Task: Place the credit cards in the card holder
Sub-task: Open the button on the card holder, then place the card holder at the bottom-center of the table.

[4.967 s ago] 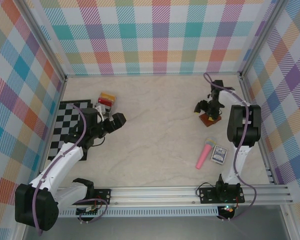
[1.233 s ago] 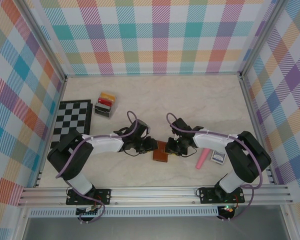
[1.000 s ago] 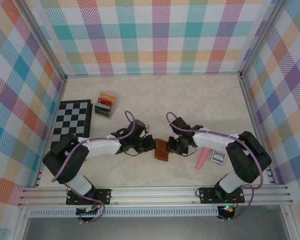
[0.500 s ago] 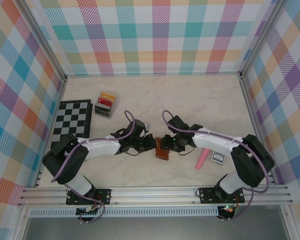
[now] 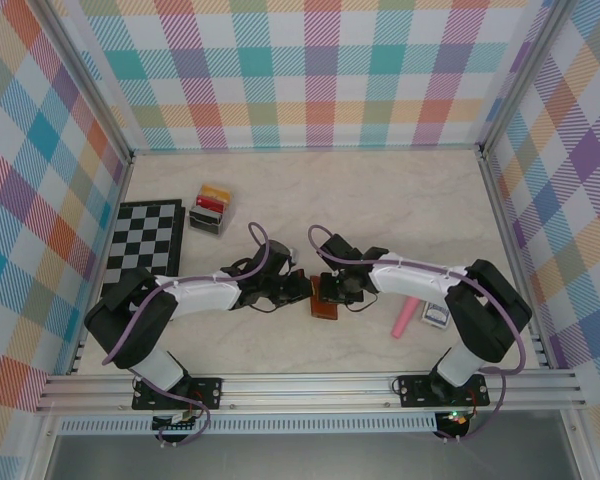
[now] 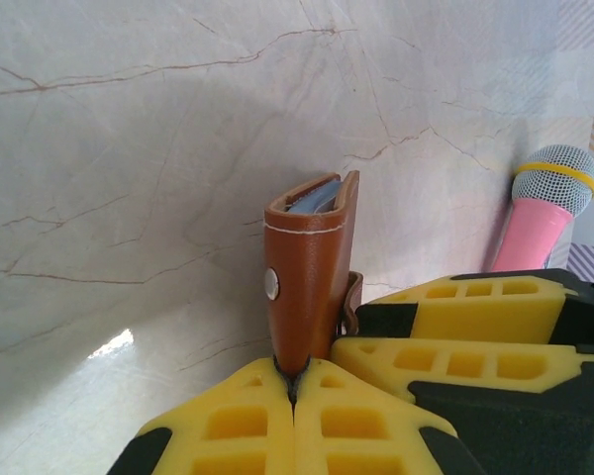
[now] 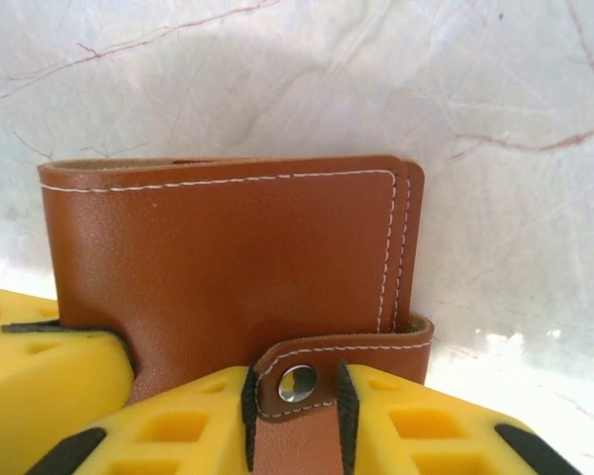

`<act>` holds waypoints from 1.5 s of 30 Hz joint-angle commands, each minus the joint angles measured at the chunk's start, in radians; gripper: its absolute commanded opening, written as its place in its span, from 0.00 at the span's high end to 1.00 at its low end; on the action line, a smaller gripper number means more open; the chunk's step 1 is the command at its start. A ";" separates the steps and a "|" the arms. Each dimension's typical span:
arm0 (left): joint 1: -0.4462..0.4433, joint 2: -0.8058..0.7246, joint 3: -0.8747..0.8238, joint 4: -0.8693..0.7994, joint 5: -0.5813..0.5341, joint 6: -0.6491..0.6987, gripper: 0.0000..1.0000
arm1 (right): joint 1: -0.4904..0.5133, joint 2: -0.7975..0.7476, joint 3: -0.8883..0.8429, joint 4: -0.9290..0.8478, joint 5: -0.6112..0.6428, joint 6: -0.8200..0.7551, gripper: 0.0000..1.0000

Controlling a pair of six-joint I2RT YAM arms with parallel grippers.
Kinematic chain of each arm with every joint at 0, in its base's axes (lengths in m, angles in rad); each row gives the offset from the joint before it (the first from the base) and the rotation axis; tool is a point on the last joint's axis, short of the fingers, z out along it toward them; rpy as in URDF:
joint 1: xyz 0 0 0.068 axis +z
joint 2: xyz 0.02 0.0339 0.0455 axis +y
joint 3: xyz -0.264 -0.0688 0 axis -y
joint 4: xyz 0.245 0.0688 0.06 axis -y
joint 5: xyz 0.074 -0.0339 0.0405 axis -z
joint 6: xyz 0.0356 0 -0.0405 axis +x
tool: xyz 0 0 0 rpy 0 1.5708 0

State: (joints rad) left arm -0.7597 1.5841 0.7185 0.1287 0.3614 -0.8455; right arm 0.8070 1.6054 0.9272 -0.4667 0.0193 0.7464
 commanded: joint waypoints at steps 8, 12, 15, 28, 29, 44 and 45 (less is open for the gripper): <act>-0.014 -0.062 -0.064 -0.026 -0.049 -0.002 1.00 | -0.053 -0.038 -0.039 -0.150 0.142 -0.005 0.82; -0.013 -0.062 -0.061 -0.032 -0.051 0.000 1.00 | -0.057 -0.027 -0.030 -0.161 0.138 -0.022 0.81; -0.015 -0.059 -0.056 -0.044 -0.055 0.005 1.00 | -0.058 -0.011 -0.027 -0.180 0.154 -0.023 0.76; -0.014 -0.039 -0.017 -0.127 -0.078 0.041 0.93 | -0.048 0.112 0.018 -0.262 0.205 -0.079 0.72; -0.015 -0.040 -0.013 -0.138 -0.089 0.042 0.90 | -0.045 0.117 0.022 -0.265 0.207 -0.083 0.71; -0.015 -0.179 -0.009 -0.324 -0.312 0.036 0.48 | -0.034 0.044 0.045 -0.264 0.202 -0.082 0.62; -0.014 -0.206 -0.013 -0.339 -0.336 0.036 0.46 | -0.034 0.030 0.047 -0.260 0.195 -0.084 0.62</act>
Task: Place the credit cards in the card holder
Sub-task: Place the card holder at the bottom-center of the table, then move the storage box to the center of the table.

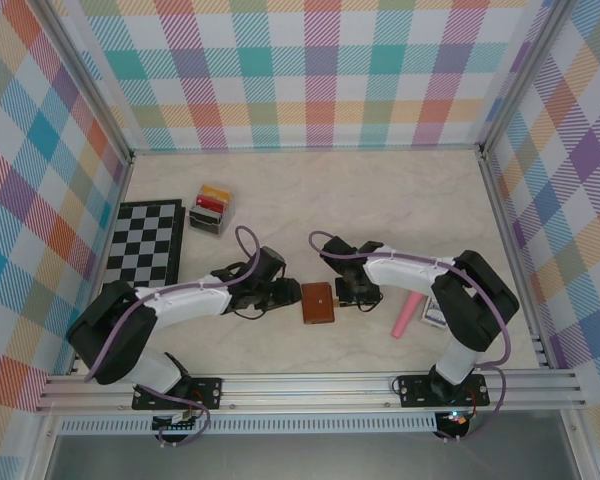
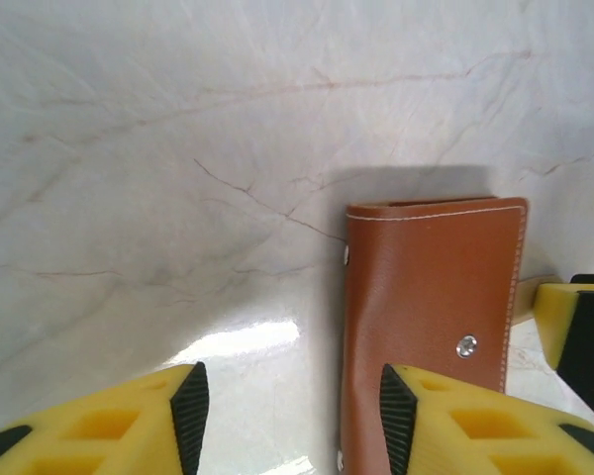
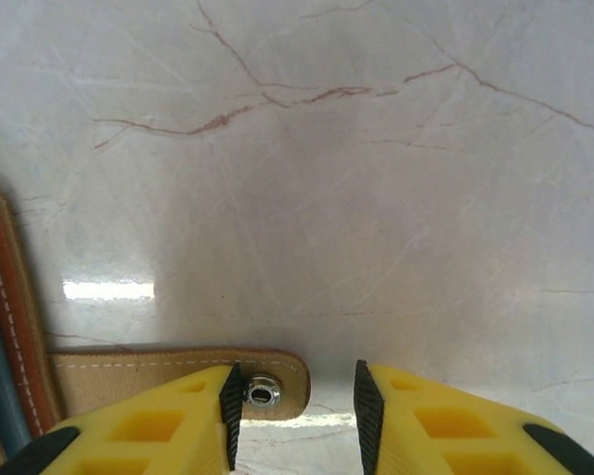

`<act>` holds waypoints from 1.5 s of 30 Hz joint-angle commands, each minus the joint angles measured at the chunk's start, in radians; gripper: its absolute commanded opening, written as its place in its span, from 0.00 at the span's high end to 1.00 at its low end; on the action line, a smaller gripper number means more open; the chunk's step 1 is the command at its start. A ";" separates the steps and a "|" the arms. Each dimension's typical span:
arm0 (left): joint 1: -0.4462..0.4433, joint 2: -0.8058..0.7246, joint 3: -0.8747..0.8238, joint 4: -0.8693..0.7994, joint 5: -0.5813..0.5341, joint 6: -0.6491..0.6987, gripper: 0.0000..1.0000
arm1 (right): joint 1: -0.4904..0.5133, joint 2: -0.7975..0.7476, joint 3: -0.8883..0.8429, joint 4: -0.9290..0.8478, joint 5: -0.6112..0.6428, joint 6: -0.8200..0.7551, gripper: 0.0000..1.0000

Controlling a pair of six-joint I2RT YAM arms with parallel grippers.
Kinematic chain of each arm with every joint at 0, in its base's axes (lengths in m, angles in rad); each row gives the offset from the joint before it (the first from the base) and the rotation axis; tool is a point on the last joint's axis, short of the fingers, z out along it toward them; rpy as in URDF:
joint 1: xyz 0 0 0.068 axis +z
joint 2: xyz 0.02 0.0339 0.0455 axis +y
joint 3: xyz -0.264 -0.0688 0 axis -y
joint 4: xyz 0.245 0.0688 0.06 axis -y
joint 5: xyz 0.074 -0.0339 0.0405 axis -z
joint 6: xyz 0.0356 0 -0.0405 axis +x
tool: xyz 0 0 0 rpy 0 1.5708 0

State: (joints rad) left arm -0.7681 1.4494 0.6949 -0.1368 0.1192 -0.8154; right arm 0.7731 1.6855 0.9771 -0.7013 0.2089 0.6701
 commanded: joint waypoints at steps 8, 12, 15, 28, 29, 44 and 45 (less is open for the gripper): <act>0.019 -0.258 0.041 -0.275 -0.283 0.033 0.31 | -0.001 -0.214 -0.005 0.017 -0.027 -0.003 0.50; 0.091 -0.325 0.060 -0.320 -0.293 0.075 0.20 | -0.003 -0.274 0.005 0.025 -0.020 -0.005 0.45; 0.188 -0.340 0.103 -0.352 -0.246 0.127 0.16 | -0.005 -0.297 0.009 0.032 -0.017 -0.005 0.43; 0.665 0.078 0.580 -0.471 0.009 0.386 0.00 | -0.008 -0.284 -0.001 0.134 -0.117 -0.001 0.23; 0.689 0.125 0.620 -0.473 0.029 0.398 0.00 | -0.008 -0.279 0.002 0.135 -0.121 -0.003 0.22; 0.891 0.626 1.095 -0.458 0.264 0.403 0.00 | -0.008 -0.181 0.080 0.116 -0.141 -0.027 0.17; 0.899 0.642 1.108 -0.454 0.262 0.394 0.00 | -0.008 -0.175 0.086 0.114 -0.140 -0.027 0.17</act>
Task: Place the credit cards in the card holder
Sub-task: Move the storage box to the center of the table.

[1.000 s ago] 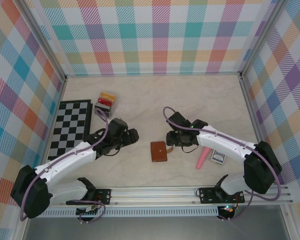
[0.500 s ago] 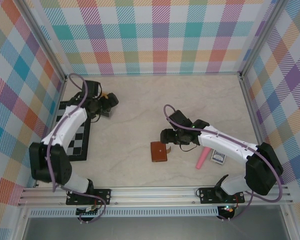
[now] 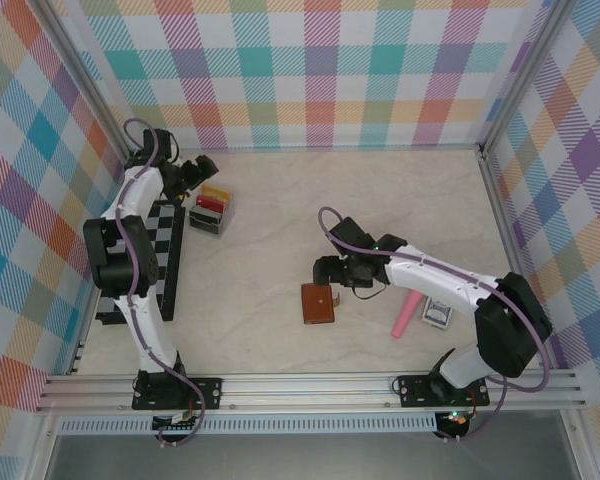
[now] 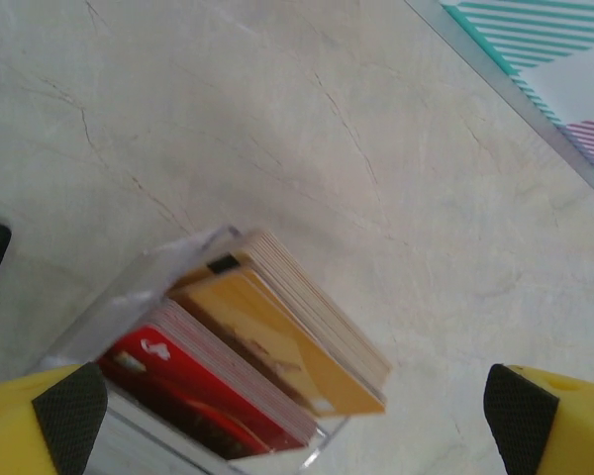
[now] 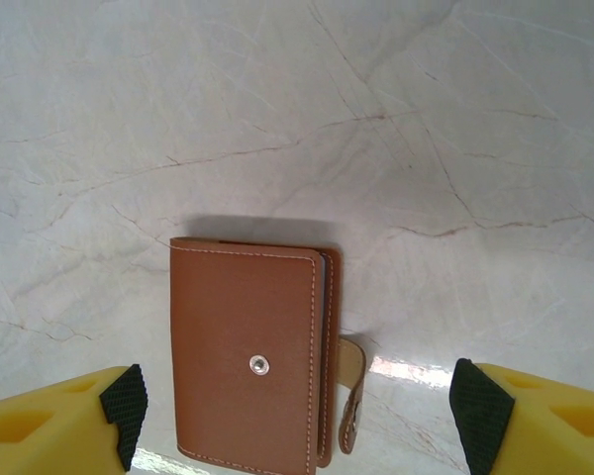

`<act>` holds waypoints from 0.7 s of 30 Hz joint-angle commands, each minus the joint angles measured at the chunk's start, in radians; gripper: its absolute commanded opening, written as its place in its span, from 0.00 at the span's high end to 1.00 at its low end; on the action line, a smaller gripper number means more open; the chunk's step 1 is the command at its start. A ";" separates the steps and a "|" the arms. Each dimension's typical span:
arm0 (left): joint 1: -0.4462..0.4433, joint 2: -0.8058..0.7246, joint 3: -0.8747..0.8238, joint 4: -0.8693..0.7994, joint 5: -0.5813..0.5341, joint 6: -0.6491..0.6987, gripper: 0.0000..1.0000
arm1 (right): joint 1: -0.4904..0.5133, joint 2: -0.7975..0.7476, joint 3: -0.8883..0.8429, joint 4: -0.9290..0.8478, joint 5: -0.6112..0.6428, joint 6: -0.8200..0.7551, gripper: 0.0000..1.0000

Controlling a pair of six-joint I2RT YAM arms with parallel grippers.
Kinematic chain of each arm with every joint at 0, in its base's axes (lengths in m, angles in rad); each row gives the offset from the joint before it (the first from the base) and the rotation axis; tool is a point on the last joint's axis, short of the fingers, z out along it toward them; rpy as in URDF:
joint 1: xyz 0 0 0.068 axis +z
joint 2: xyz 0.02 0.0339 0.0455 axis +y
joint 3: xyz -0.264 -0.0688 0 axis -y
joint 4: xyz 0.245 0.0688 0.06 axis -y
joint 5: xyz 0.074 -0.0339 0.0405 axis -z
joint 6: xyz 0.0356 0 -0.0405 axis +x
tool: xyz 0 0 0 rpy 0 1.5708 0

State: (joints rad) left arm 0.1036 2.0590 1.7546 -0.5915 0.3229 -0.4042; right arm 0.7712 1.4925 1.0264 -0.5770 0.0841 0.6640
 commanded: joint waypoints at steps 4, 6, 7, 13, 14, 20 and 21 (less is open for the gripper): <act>0.048 0.078 0.068 0.048 0.085 -0.057 0.00 | -0.008 0.034 0.063 -0.027 -0.007 -0.032 0.17; 0.053 0.110 0.093 0.053 0.096 -0.062 0.00 | -0.010 0.043 0.075 -0.033 -0.007 -0.038 0.16; 0.054 0.124 0.105 0.049 0.100 -0.063 0.00 | -0.010 0.044 0.079 -0.034 -0.007 -0.040 0.16; 0.054 0.184 0.131 0.048 0.124 -0.080 0.00 | -0.011 0.063 0.090 -0.038 -0.012 -0.036 0.16; 0.053 0.188 0.129 0.048 0.129 -0.081 0.00 | -0.011 0.064 0.092 -0.040 -0.011 -0.035 0.16; 0.053 0.183 0.083 0.082 0.176 -0.092 0.00 | -0.012 0.063 0.093 -0.047 -0.003 -0.035 0.16; 0.051 0.179 0.070 0.094 0.194 -0.095 0.00 | -0.012 0.063 0.092 -0.050 -0.002 -0.034 0.16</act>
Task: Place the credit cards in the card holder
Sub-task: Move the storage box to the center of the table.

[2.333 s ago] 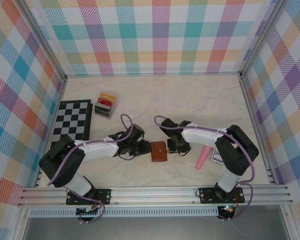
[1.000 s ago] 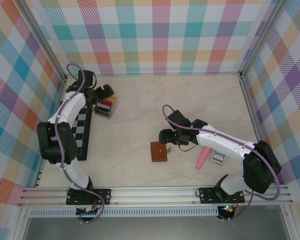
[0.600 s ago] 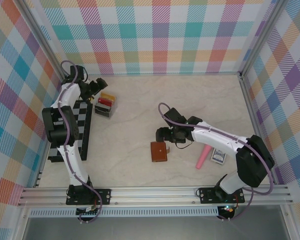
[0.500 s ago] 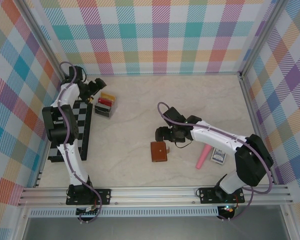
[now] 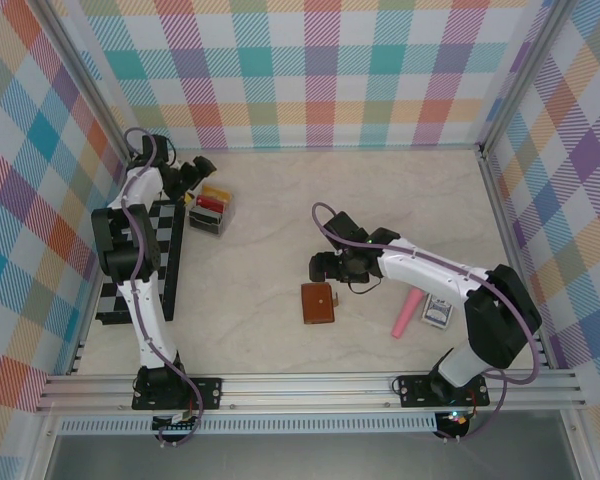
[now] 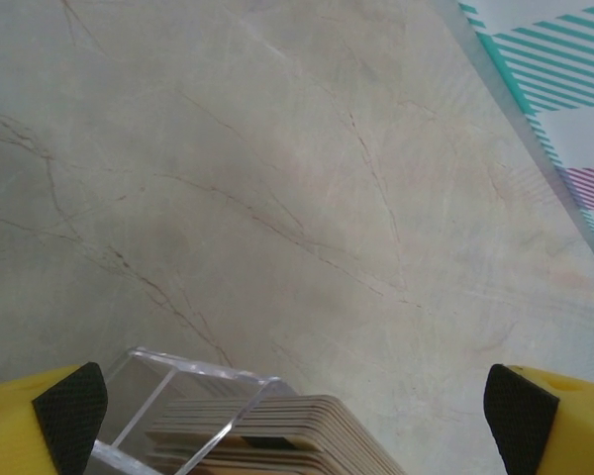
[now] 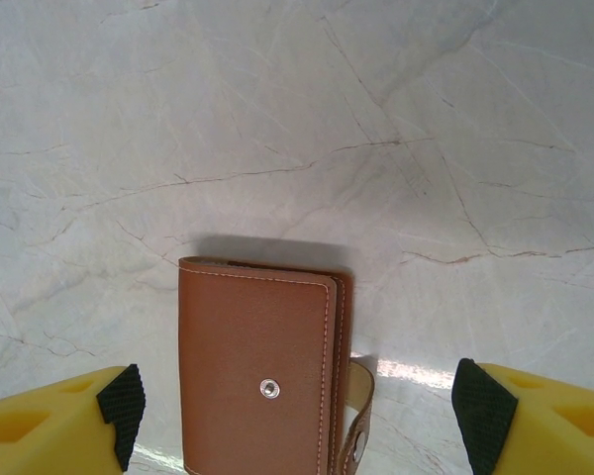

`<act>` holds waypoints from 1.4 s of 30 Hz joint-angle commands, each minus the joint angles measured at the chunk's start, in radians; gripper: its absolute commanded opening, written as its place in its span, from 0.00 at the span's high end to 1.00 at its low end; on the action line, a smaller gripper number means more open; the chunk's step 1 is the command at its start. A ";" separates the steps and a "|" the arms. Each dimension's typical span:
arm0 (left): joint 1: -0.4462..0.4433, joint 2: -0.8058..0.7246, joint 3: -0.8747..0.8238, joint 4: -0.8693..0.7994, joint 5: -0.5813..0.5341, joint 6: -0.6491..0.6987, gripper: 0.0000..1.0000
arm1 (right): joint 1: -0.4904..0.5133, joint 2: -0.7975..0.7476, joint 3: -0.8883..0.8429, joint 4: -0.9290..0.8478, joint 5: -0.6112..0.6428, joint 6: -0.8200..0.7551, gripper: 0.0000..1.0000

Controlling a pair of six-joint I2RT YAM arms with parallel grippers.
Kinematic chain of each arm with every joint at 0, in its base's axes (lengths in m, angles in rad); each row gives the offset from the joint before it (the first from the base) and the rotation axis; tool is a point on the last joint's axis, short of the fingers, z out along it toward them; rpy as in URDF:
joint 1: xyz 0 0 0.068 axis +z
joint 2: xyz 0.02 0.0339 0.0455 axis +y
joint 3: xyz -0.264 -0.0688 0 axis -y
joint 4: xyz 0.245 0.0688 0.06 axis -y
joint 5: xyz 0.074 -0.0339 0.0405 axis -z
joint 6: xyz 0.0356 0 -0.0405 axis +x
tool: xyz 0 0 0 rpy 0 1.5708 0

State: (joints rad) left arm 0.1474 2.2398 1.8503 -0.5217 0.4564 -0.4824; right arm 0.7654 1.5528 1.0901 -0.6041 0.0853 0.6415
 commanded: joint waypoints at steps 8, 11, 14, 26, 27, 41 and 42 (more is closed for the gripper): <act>-0.036 -0.074 -0.153 0.080 0.169 -0.014 0.00 | -0.014 -0.017 0.016 -0.030 0.007 -0.001 0.16; -0.057 -0.120 -0.232 0.116 0.172 -0.032 0.00 | -0.020 -0.028 0.010 -0.032 -0.002 0.005 0.16; -0.087 -0.168 -0.304 0.157 0.180 -0.057 0.00 | -0.029 -0.041 -0.006 -0.025 -0.012 0.015 0.16; -0.259 -0.307 -0.562 0.362 0.133 -0.221 0.00 | -0.112 -0.087 -0.105 0.062 -0.173 0.073 0.17; -0.277 -0.315 -0.580 0.384 0.126 -0.240 0.00 | -0.122 -0.091 -0.113 0.069 -0.184 0.076 0.17; -0.490 -0.326 -0.647 0.523 0.060 -0.385 0.00 | -0.247 -0.165 -0.228 0.129 -0.298 0.099 0.19; -0.502 -0.322 -0.643 0.527 0.055 -0.389 0.00 | -0.255 -0.173 -0.239 0.138 -0.308 0.104 0.19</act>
State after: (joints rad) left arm -0.3138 1.9396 1.2022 -0.0368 0.5217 -0.8314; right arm 0.5274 1.4086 0.8795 -0.5007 -0.1730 0.7216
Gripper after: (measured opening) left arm 0.999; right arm 0.811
